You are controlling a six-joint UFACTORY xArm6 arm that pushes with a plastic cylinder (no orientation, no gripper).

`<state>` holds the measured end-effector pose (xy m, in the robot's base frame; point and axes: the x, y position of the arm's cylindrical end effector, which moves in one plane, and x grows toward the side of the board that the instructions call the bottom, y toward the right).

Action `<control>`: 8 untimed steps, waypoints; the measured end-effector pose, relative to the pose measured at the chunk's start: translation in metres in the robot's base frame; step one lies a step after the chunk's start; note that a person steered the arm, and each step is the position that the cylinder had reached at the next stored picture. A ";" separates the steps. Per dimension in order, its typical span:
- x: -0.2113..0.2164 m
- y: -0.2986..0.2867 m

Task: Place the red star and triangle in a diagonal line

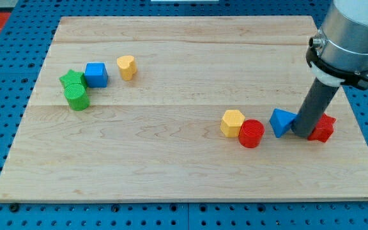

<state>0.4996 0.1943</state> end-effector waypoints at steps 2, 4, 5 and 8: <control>-0.002 -0.011; -0.076 0.056; -0.033 0.091; 0.024 0.072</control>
<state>0.5236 0.2661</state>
